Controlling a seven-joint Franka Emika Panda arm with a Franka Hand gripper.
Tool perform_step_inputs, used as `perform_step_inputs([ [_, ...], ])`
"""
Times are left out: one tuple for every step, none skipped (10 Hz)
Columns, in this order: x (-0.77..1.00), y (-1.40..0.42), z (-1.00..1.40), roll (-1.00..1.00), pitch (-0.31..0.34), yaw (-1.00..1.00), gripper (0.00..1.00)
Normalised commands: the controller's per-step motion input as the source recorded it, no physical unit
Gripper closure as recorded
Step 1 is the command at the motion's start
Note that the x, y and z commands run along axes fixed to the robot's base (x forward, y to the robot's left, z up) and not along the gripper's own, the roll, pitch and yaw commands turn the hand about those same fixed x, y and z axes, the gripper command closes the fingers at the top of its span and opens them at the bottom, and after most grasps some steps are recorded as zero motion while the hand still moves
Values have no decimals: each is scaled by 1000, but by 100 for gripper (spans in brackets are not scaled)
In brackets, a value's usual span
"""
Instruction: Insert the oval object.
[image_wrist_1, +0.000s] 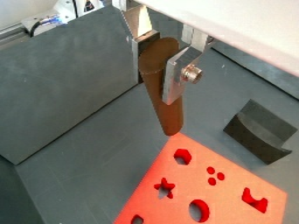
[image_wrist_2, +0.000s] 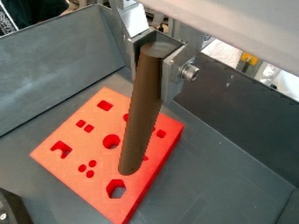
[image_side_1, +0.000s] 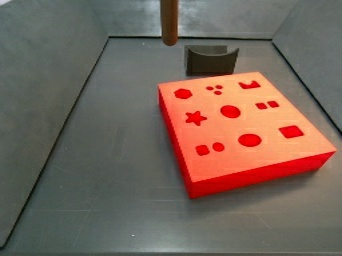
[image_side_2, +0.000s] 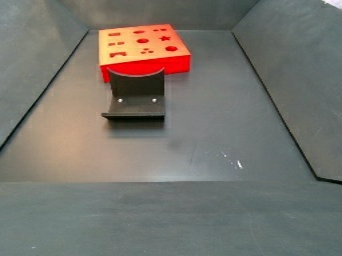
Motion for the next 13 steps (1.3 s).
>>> perform_step_inputs([
  [-40, 0, 0, 0, -14, -43, 100],
  [3, 0, -86, -117, -96, -189, 100],
  [323, 0, -291, -193, -136, -523, 100],
  [140, 0, -286, -251, -214, -751, 100],
  [63, 0, -280, -233, -209, -823, 100],
  [117, 0, -300, -226, -196, -786, 100],
  [117, 0, -277, -227, -187, -794, 100],
  [23, 0, -266, -200, -171, -874, 100],
  [111, -86, -303, -103, -91, -820, 100],
  [29, 0, -246, 0, -10, 0, 100],
  [0, 43, -49, 0, 301, -180, 100],
  [71, 163, 60, 0, 500, -177, 100],
  [0, 154, 63, 0, 500, -283, 100],
])
